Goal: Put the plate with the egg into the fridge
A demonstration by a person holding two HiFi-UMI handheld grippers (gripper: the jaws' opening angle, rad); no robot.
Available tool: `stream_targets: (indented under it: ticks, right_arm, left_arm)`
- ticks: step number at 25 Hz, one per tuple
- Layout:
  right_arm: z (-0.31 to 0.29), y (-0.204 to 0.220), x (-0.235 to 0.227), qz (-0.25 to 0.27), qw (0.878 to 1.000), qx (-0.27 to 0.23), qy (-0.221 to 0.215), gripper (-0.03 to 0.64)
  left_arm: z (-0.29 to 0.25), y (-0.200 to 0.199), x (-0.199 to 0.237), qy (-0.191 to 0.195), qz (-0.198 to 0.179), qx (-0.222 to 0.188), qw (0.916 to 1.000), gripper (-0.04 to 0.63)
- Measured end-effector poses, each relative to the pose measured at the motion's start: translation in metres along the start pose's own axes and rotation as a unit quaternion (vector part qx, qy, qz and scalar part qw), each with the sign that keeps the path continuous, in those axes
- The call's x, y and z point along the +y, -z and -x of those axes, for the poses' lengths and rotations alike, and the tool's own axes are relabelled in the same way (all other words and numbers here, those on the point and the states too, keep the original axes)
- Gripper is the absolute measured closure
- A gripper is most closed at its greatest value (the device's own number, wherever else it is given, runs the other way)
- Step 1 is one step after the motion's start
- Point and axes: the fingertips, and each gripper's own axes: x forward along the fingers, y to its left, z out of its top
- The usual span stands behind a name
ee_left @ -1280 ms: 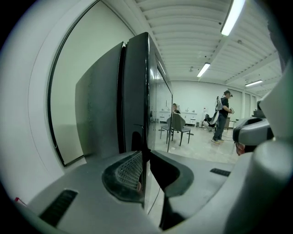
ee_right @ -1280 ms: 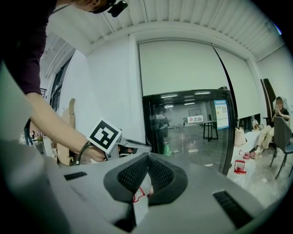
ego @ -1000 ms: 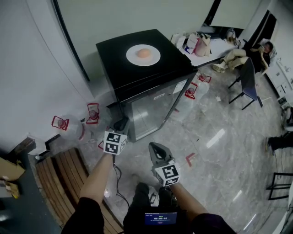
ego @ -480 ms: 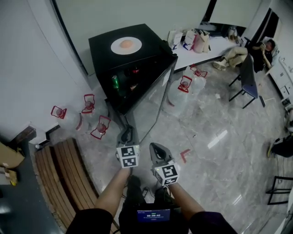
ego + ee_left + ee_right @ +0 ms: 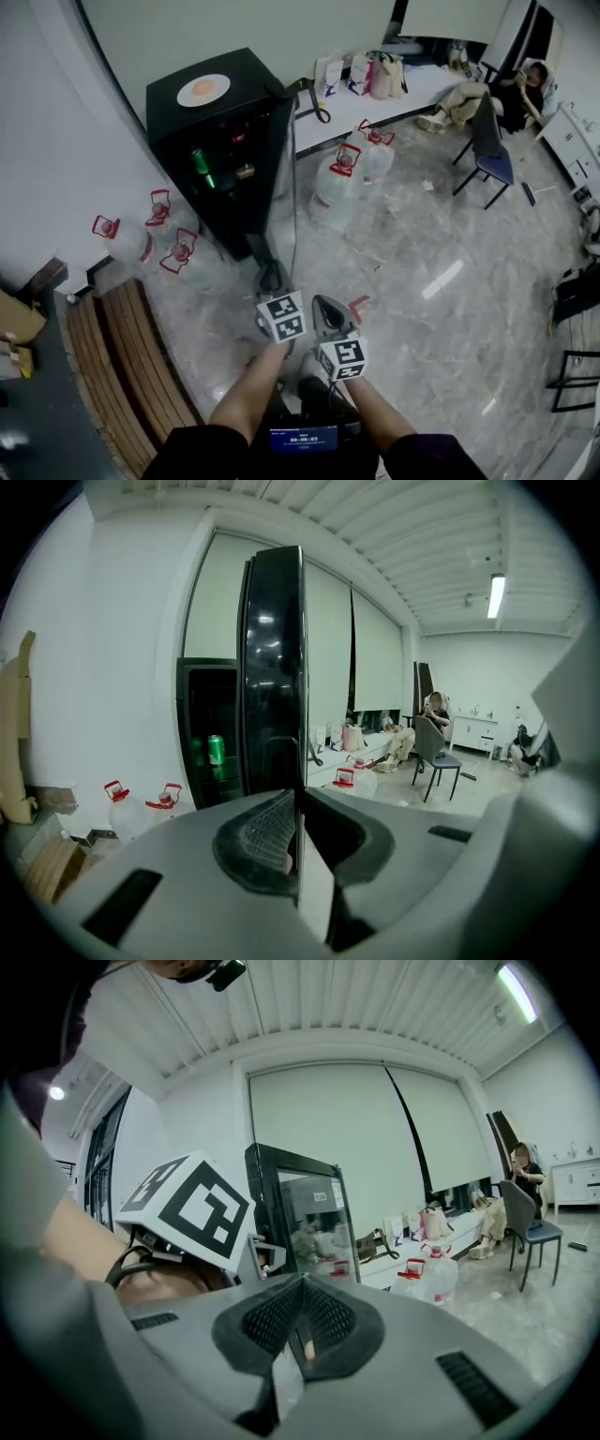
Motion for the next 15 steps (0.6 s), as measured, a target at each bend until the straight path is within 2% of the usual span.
stream_targets:
  ticks: [6,8,9,12,15]
  right_arm:
    - [0.054,0.004,-0.057,-0.011,0.998,-0.008,0.056,0.607]
    - [0.068,0.009,-0.071,-0.015,0.997,-0.01,0.073,0.607]
    - [0.073,0.014,-0.076,-0.019,0.997,-0.007,0.079,0.607]
    - [0.082,0.029,-0.077,-0.038,0.996,0.013,0.082,0.607]
    - [0.075,0.029,-0.067,-0.041,0.997,0.013,0.069,0.607]
  left_arm:
    - [0.003,0.001,-0.069,-0.046,0.005,-0.004,0.9989,0.558]
    - [0.003,0.001,-0.087,-0.039,0.004,-0.002,0.9992,0.558]
    - [0.005,0.001,-0.096,-0.021,0.004,0.002,0.9998,0.558]
    - [0.017,-0.003,-0.118,0.071,-0.008,0.006,0.9974,0.557]
    - [0.043,-0.017,-0.119,0.132,-0.039,-0.028,0.9901,0.557]
